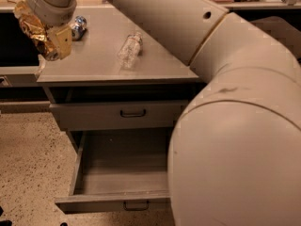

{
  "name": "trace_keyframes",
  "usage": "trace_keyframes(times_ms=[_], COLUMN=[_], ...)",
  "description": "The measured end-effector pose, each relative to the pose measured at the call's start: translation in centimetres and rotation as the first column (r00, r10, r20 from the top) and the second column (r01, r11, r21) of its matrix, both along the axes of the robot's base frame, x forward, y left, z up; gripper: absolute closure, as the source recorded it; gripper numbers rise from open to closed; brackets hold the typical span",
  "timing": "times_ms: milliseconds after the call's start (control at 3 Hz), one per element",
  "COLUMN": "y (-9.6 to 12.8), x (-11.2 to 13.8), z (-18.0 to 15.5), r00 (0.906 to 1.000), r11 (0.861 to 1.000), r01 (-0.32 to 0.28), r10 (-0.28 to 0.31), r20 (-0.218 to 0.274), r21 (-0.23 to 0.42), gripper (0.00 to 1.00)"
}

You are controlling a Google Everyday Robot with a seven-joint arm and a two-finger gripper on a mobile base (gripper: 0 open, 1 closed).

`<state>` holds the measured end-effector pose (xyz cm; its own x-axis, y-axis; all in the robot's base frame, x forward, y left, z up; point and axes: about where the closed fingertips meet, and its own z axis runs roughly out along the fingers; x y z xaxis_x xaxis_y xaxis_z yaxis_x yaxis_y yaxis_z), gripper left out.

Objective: Place orange can into middle drawer

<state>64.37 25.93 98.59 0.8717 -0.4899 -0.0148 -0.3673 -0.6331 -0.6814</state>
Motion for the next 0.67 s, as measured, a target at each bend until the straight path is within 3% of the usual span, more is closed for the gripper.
trace_keyframes(times_ms=[333,667], y=[0.3,-2.7], x=[-0.2,-5.2], z=[-0.9,-4.9], r00=[0.9977,0.9785], r11=[0.997,0.961], r01=[-0.067,-0.194], r10=[0.067,0.175], r20=[-0.011,-0.11], r21=[-0.037,-0.195], gripper=[1.0,1.0])
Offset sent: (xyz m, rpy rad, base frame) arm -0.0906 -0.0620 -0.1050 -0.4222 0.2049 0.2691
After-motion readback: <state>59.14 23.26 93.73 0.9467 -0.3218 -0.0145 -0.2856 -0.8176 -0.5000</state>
